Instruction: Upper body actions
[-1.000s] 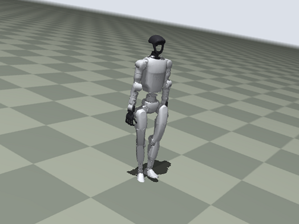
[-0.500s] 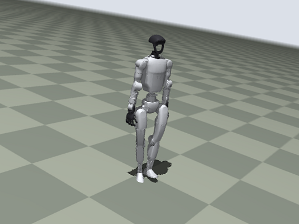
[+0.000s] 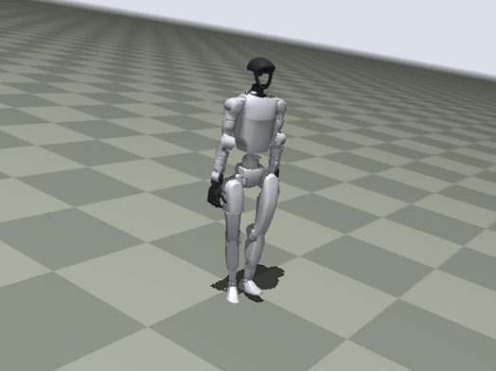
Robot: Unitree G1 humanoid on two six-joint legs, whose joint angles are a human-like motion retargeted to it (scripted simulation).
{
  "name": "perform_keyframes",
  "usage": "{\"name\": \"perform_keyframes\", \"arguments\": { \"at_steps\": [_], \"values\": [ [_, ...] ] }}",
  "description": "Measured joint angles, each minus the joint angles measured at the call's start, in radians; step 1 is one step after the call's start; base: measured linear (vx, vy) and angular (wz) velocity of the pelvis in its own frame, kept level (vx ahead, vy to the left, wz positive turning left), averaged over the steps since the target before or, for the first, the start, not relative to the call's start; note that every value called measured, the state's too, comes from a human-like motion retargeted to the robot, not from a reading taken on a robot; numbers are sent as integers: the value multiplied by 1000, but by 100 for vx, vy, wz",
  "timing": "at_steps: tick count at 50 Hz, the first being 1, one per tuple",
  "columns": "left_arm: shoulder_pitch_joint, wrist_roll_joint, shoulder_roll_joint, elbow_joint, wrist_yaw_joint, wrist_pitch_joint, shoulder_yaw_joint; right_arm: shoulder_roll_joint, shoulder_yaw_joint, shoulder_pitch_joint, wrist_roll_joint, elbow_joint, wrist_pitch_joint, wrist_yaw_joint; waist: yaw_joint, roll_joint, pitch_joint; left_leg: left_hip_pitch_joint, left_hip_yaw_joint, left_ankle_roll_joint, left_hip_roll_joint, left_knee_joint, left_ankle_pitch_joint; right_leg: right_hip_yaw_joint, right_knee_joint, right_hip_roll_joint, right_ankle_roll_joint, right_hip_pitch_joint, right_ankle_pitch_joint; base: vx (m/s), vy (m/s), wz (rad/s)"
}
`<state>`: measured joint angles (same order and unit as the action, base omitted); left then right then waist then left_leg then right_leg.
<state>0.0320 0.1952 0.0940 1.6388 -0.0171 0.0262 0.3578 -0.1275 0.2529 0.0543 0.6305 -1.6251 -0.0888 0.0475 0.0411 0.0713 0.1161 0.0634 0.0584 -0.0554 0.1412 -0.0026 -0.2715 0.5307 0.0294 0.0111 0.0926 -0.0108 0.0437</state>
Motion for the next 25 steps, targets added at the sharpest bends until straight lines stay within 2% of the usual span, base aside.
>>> {"name": "perform_keyframes", "arguments": {
  "at_steps": [25],
  "values": [
    [-3,9,-13,-9,-2,6,-5,-6,9,0,-9,7,-10,-10,-6,-3,-8,11,-9,21,-25,5,-9,-19,-7,18,17,-19,1,-1,0,0]
  ]
}}
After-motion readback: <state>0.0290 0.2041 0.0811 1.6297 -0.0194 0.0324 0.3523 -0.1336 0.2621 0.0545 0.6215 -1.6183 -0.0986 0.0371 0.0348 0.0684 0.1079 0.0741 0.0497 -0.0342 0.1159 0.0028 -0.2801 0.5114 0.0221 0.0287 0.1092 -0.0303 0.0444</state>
